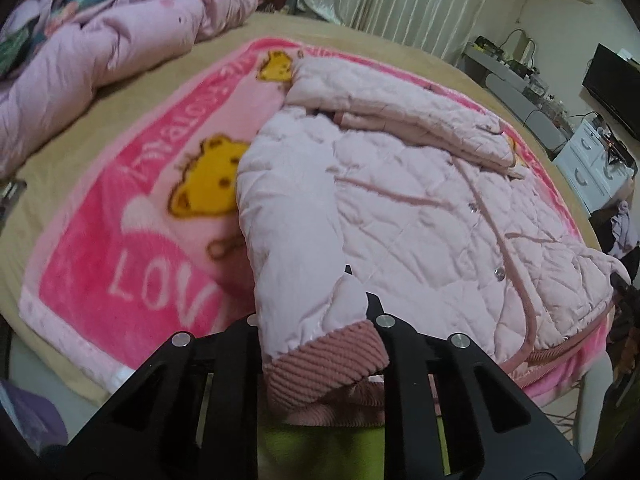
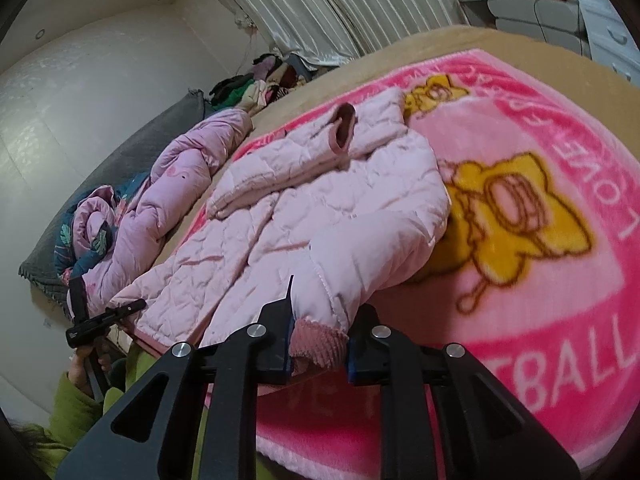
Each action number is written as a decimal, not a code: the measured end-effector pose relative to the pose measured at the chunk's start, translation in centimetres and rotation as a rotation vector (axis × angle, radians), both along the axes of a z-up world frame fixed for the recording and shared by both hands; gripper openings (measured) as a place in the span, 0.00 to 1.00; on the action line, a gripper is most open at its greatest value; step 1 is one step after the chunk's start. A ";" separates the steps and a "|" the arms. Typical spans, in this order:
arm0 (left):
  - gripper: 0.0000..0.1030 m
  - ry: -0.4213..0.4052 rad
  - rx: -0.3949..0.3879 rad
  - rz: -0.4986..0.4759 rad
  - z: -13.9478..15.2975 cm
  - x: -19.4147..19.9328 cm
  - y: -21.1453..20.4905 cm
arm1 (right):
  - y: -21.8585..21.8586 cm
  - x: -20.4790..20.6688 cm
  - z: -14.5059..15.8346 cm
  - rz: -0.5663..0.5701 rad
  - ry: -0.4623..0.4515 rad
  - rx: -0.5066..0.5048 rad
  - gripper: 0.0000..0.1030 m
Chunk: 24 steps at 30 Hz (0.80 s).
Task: Fold large clothes
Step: 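Lift the hem with both tools and carry it toward the collar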
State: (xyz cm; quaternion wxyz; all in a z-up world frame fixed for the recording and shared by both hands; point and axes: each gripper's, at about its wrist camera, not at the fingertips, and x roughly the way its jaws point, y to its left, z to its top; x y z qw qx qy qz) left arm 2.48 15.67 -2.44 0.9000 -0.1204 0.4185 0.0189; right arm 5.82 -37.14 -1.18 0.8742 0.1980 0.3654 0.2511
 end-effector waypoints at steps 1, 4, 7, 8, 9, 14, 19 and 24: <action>0.11 -0.007 0.005 0.000 0.3 0.1 -0.1 | 0.1 0.1 0.2 -0.002 -0.007 0.003 0.16; 0.11 -0.027 0.015 0.004 1.3 0.4 -0.3 | 0.4 0.8 1.1 -0.012 -0.029 0.007 0.15; 0.11 -0.049 0.026 0.004 2.5 0.9 -0.6 | 0.6 1.5 2.0 -0.024 -0.052 0.013 0.15; 0.11 -0.055 0.029 0.005 2.7 1.0 -0.7 | 0.6 1.9 2.3 -0.029 -0.060 0.019 0.14; 0.11 -0.065 0.033 0.003 3.3 1.3 -0.8 | 0.5 2.2 2.6 -0.034 -0.067 0.026 0.14; 0.11 -0.098 0.043 0.003 5.1 2.6 -1.0 | 0.6 3.7 4.0 -0.051 -0.097 0.050 0.14; 0.11 -0.132 0.046 0.003 7.0 4.5 -0.9 | 1.1 5.4 5.7 -0.058 -0.132 0.050 0.13; 0.11 -0.155 0.055 0.003 8.5 6.3 -0.9 | 1.6 7.3 7.5 -0.064 -0.171 0.044 0.13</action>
